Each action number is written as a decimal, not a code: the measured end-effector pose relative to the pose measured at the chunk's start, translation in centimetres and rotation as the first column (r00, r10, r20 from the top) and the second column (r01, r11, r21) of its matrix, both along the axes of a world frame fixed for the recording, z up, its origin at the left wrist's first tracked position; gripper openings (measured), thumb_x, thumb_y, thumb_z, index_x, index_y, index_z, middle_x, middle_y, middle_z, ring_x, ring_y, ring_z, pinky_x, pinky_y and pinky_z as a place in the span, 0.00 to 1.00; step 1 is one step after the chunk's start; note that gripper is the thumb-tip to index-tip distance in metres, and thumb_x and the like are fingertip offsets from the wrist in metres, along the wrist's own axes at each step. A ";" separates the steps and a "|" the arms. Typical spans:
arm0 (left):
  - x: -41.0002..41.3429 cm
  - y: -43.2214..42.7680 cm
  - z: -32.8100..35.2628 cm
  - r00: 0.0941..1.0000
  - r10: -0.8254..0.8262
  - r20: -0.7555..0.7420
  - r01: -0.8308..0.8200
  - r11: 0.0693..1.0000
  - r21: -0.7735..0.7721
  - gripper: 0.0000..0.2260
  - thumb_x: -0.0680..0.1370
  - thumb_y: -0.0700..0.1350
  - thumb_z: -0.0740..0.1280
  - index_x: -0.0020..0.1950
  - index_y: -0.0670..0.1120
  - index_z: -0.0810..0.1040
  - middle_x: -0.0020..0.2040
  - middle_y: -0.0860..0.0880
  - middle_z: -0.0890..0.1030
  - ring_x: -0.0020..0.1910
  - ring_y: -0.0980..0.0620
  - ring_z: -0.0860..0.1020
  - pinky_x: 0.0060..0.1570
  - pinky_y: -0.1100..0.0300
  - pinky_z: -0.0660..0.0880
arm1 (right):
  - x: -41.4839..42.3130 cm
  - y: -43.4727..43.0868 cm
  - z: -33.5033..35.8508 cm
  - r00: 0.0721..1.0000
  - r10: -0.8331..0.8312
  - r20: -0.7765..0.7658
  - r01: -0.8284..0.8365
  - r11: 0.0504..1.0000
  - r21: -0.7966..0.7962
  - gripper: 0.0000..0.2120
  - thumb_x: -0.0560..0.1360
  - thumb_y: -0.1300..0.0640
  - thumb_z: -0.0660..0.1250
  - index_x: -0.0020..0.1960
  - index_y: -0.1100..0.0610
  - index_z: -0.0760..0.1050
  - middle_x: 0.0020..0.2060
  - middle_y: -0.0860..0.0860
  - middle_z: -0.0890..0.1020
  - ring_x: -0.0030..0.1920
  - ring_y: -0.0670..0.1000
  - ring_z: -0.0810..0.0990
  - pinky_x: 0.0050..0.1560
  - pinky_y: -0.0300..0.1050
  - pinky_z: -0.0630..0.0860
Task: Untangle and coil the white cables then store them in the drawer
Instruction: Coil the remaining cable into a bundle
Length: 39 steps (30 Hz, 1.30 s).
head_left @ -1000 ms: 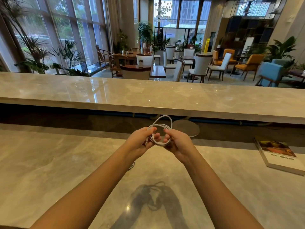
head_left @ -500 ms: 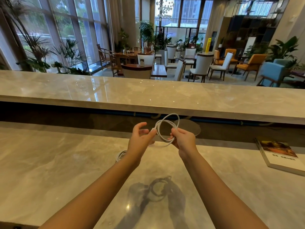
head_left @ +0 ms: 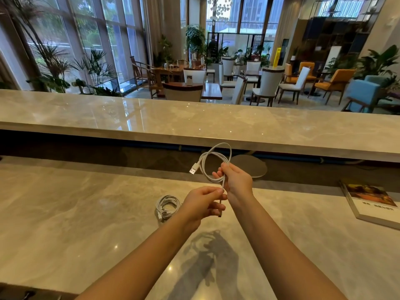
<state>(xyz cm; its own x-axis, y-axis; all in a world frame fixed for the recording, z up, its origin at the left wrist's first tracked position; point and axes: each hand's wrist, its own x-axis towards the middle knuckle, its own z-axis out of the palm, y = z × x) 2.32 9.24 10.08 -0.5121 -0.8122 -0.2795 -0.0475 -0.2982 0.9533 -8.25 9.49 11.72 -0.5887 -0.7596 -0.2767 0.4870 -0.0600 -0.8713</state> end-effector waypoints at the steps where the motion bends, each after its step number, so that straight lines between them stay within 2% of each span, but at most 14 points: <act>1: 0.1 -0.1 0.0 1.000 -0.003 0.022 0.004 0.999 -0.045 0.07 0.79 0.43 0.64 0.51 0.43 0.79 0.44 0.45 0.82 0.34 0.54 0.79 0.35 0.63 0.78 | -0.1 0.0 0.0 1.000 0.000 0.003 0.000 1.000 0.002 0.11 0.76 0.63 0.65 0.58 0.65 0.76 0.39 0.57 0.80 0.39 0.51 0.80 0.41 0.43 0.81; 5: 1.4 -0.7 0.0 0.986 -0.013 0.167 0.051 0.973 -0.223 0.05 0.78 0.41 0.64 0.48 0.43 0.79 0.40 0.46 0.81 0.32 0.55 0.78 0.34 0.64 0.77 | -1.0 0.1 0.3 1.000 -0.019 0.009 0.018 1.000 0.010 0.13 0.76 0.65 0.64 0.61 0.66 0.73 0.39 0.58 0.79 0.39 0.52 0.80 0.39 0.43 0.82; 9: 3.5 -0.7 -0.4 0.962 -0.047 0.269 0.122 0.955 -0.270 0.04 0.78 0.40 0.64 0.48 0.42 0.79 0.40 0.46 0.81 0.33 0.54 0.79 0.32 0.66 0.76 | -2.3 0.2 0.6 0.996 -0.017 -0.083 0.020 0.999 0.030 0.12 0.77 0.65 0.64 0.59 0.65 0.74 0.39 0.57 0.80 0.37 0.51 0.80 0.38 0.43 0.82; 12: 4.6 -1.5 -0.7 0.952 0.055 0.302 0.049 0.944 -0.327 0.03 0.77 0.40 0.65 0.47 0.43 0.79 0.41 0.45 0.81 0.36 0.52 0.80 0.36 0.63 0.78 | -2.4 0.4 0.7 0.989 0.062 -0.132 -0.054 0.997 0.062 0.10 0.77 0.65 0.63 0.58 0.64 0.74 0.40 0.58 0.81 0.39 0.52 0.81 0.43 0.46 0.82; 16: 5.0 -3.0 -0.9 0.968 0.195 0.156 -0.145 0.948 -0.282 0.05 0.77 0.40 0.65 0.48 0.41 0.80 0.45 0.41 0.82 0.44 0.48 0.82 0.45 0.60 0.79 | -2.0 0.3 0.8 0.994 0.098 -0.038 -0.098 0.995 0.009 0.11 0.77 0.65 0.62 0.59 0.64 0.73 0.42 0.58 0.81 0.40 0.52 0.82 0.46 0.48 0.81; 20: 5.2 -4.3 -0.5 0.937 0.348 -0.019 -0.346 0.920 -0.186 0.10 0.78 0.43 0.64 0.53 0.38 0.78 0.48 0.40 0.82 0.50 0.46 0.81 0.52 0.57 0.78 | -1.7 0.5 0.7 0.989 0.148 -0.016 -0.149 0.988 -0.039 0.12 0.78 0.65 0.61 0.61 0.64 0.72 0.43 0.58 0.81 0.39 0.51 0.82 0.42 0.43 0.82; 23: 4.8 -4.8 0.6 0.891 0.423 -0.166 -0.428 0.904 0.002 0.13 0.78 0.42 0.65 0.58 0.36 0.74 0.52 0.39 0.80 0.52 0.46 0.81 0.55 0.55 0.77 | -1.4 0.7 0.7 0.986 0.161 -0.035 -0.162 0.986 -0.036 0.12 0.77 0.64 0.62 0.60 0.63 0.72 0.45 0.58 0.82 0.40 0.51 0.83 0.43 0.43 0.82; 25: 4.5 -4.8 1.6 0.860 0.440 -0.260 -0.407 0.897 0.171 0.14 0.77 0.41 0.65 0.60 0.36 0.73 0.53 0.38 0.79 0.53 0.46 0.81 0.54 0.55 0.77 | -1.2 0.8 0.8 0.986 0.160 -0.053 -0.161 0.987 -0.019 0.11 0.77 0.64 0.62 0.59 0.62 0.73 0.45 0.58 0.82 0.42 0.52 0.84 0.45 0.44 0.82; 26: 4.3 -4.7 2.0 0.851 0.436 -0.294 -0.381 0.897 0.226 0.14 0.77 0.42 0.65 0.59 0.36 0.72 0.53 0.39 0.79 0.52 0.46 0.81 0.54 0.55 0.78 | -1.1 0.9 0.8 0.985 0.164 -0.055 -0.165 0.986 -0.017 0.10 0.77 0.64 0.62 0.58 0.62 0.73 0.46 0.58 0.82 0.43 0.52 0.84 0.45 0.44 0.82; 28: 3.8 -4.5 2.4 0.875 0.388 -0.289 -0.330 0.916 0.228 0.14 0.77 0.45 0.66 0.57 0.37 0.73 0.50 0.40 0.80 0.49 0.47 0.81 0.52 0.55 0.78 | -0.9 1.0 0.9 0.984 0.171 -0.049 -0.172 0.985 -0.020 0.10 0.77 0.65 0.62 0.57 0.62 0.73 0.47 0.59 0.83 0.44 0.53 0.84 0.46 0.45 0.82; 31: 3.4 -4.2 2.7 0.958 0.218 -0.185 -0.203 0.974 0.097 0.15 0.76 0.48 0.66 0.55 0.37 0.76 0.49 0.41 0.82 0.49 0.47 0.82 0.52 0.55 0.79 | -0.6 1.0 0.9 0.984 0.156 -0.091 -0.157 0.988 -0.008 0.09 0.76 0.65 0.63 0.57 0.62 0.73 0.49 0.59 0.83 0.48 0.54 0.84 0.48 0.46 0.82; 34: 2.8 -3.7 3.0 0.994 0.087 -0.064 -0.089 0.995 -0.037 0.13 0.75 0.45 0.68 0.56 0.39 0.79 0.52 0.41 0.82 0.52 0.46 0.82 0.54 0.53 0.78 | -0.3 0.9 0.8 0.968 0.109 -0.227 -0.103 0.994 0.041 0.09 0.75 0.64 0.65 0.56 0.60 0.74 0.49 0.57 0.82 0.49 0.53 0.82 0.47 0.44 0.80; 37: 2.3 -3.2 2.9 0.991 0.136 -0.018 -0.137 0.986 -0.098 0.11 0.76 0.40 0.66 0.58 0.40 0.77 0.51 0.40 0.82 0.50 0.46 0.82 0.49 0.56 0.79 | 0.3 0.7 0.8 0.921 0.079 -0.381 -0.054 0.996 0.078 0.09 0.75 0.61 0.66 0.56 0.60 0.75 0.46 0.55 0.81 0.47 0.52 0.81 0.43 0.41 0.78; 39: 2.2 -3.1 2.6 0.985 0.163 -0.056 -0.167 0.982 -0.086 0.11 0.77 0.38 0.65 0.59 0.41 0.76 0.49 0.41 0.82 0.47 0.47 0.82 0.46 0.57 0.79 | 0.4 0.7 0.8 0.914 0.086 -0.397 -0.059 0.995 0.081 0.09 0.75 0.61 0.67 0.55 0.60 0.75 0.46 0.54 0.82 0.48 0.52 0.81 0.44 0.42 0.78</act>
